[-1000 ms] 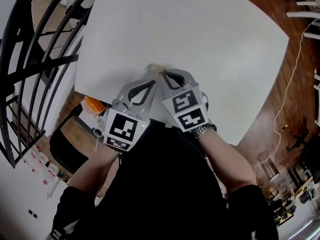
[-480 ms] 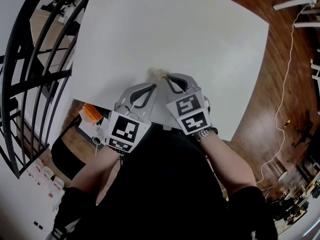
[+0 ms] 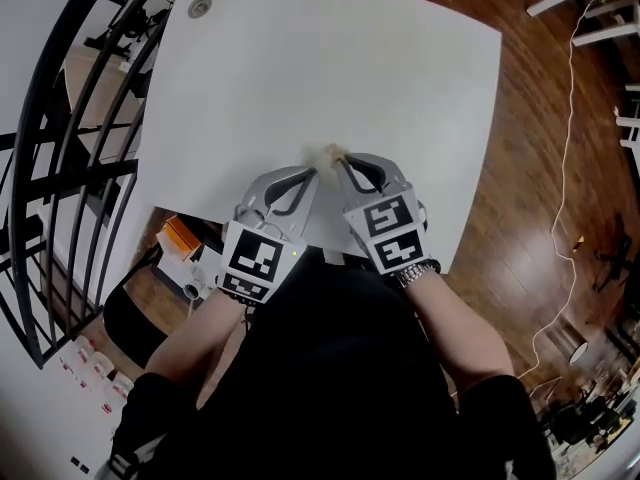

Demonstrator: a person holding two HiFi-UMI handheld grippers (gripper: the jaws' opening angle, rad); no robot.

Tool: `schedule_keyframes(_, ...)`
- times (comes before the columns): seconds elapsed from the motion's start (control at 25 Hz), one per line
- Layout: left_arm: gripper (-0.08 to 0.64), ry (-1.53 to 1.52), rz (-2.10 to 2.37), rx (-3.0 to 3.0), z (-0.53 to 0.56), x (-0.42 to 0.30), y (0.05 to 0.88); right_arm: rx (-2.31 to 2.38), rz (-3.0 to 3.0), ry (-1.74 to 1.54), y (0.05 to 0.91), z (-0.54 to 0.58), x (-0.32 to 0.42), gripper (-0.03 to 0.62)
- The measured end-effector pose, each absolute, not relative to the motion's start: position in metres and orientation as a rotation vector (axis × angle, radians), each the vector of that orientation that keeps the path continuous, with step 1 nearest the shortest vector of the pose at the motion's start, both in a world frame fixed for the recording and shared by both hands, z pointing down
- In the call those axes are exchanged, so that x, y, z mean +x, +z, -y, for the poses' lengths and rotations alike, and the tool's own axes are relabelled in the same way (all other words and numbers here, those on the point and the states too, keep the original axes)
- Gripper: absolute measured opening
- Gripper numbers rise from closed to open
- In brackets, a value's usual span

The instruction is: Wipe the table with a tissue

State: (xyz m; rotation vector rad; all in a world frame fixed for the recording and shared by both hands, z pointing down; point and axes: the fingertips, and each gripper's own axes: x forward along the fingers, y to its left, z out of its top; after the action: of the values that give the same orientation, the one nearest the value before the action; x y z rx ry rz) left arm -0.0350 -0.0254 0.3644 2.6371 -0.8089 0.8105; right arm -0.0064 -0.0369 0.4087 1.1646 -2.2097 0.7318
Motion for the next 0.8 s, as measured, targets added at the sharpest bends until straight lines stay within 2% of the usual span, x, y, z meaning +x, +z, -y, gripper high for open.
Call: schedule_keyframes(0.8, 0.015, 0.749, 0.896, 2.761, -0.014, 0.024, 0.315, 1.328, 2.326, 0.600, 0.335, -0.007, 0.069, 0.017)
